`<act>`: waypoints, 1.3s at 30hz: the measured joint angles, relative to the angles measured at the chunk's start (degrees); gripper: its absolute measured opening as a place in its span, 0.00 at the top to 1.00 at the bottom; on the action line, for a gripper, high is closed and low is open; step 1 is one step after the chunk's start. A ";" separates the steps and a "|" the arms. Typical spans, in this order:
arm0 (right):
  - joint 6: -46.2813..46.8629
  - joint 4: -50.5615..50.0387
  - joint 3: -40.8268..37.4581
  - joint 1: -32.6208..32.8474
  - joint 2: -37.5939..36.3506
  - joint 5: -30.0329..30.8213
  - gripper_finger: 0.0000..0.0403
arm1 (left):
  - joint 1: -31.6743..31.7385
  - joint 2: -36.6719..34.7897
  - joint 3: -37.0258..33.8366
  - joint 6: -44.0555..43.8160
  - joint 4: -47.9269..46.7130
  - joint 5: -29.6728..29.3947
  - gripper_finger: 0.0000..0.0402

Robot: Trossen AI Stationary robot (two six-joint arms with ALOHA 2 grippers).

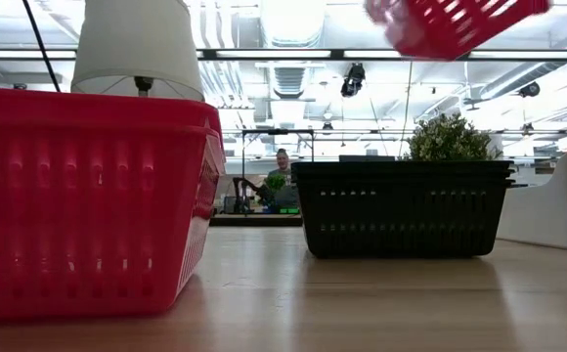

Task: Stack baskets by color
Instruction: Stack the right bin on top of the bottom left red bins

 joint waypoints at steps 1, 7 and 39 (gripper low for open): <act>-0.50 1.17 -0.48 -0.67 0.00 -0.02 0.98 | 0.00 0.00 -0.10 0.00 -0.44 0.04 0.59; -4.57 2.45 -0.83 -5.84 -0.06 -4.80 0.98 | 0.00 0.04 -0.25 -0.17 -1.90 0.06 0.59; -37.49 19.58 4.01 -34.81 1.47 -41.49 0.98 | -8.48 -12.22 -2.48 -3.73 -25.58 -21.21 0.59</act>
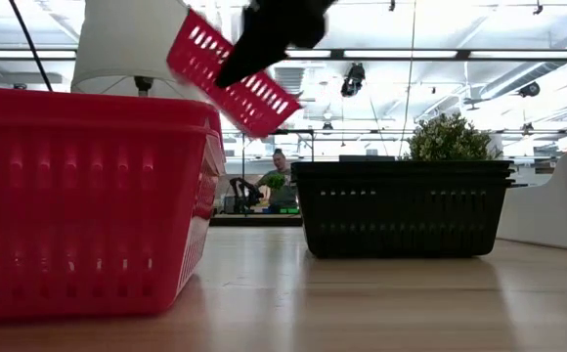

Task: Stack baskets by color
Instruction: Stack the right bin on top of the bottom left red bins

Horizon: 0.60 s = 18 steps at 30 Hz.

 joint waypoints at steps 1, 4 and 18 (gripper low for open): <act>-0.19 0.24 0.00 -0.79 0.61 -1.08 0.98 | 0.00 0.00 0.00 -0.03 -0.83 0.00 0.59; -0.61 0.18 -0.02 -2.78 2.41 -2.35 0.98 | 0.00 -0.01 0.00 -1.11 -2.80 0.00 0.59; -1.25 0.81 -0.02 -6.36 11.34 -5.40 0.98 | -0.03 -0.76 0.02 -1.33 -14.09 -3.99 0.59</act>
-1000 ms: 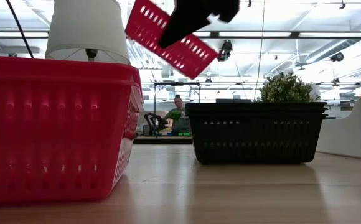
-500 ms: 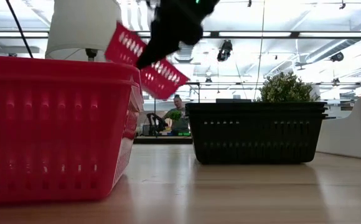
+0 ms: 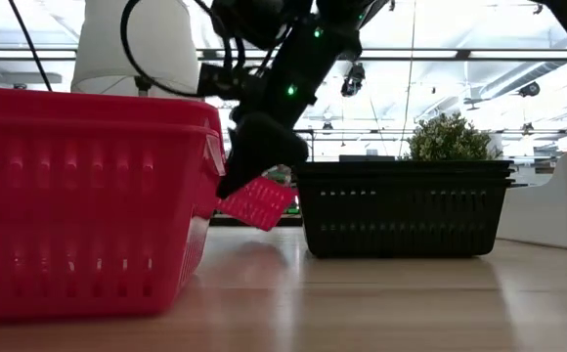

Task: Stack baskets by color
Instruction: Stack the right bin on top of the bottom left red bins

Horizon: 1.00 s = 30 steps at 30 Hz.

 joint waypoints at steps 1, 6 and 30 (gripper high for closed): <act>0.04 0.18 0.00 -0.05 0.26 -0.14 0.98 | -0.01 0.00 0.02 -0.01 -0.64 -0.05 0.59; 0.22 -0.12 0.02 -0.09 0.61 -0.09 0.94 | -0.01 0.00 0.07 -0.02 -1.96 -0.10 0.59; 2.99 -9.65 -0.47 -0.18 -9.29 0.04 0.72 | 0.12 -0.03 0.04 -1.74 -2.93 -0.55 0.59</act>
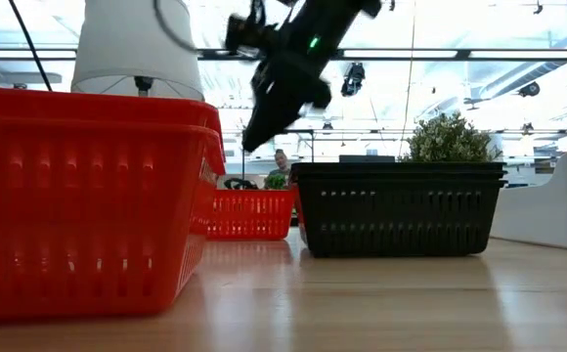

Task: Stack baskets by color
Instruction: Stack the right bin on top of the bottom left red bins

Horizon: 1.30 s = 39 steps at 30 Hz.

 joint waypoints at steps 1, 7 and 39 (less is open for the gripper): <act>0.90 -1.09 -0.52 0.00 -1.42 0.02 0.72 | 0.05 -0.02 0.00 -0.35 0.02 0.00 0.59; 3.97 0.65 -11.01 1.00 -12.38 0.00 0.72 | 0.73 -0.04 0.00 -1.42 0.05 0.01 0.59; 4.00 38.19 -53.39 2.93 -44.48 0.00 0.72 | 37.27 22.67 2.05 -17.79 0.56 39.79 0.59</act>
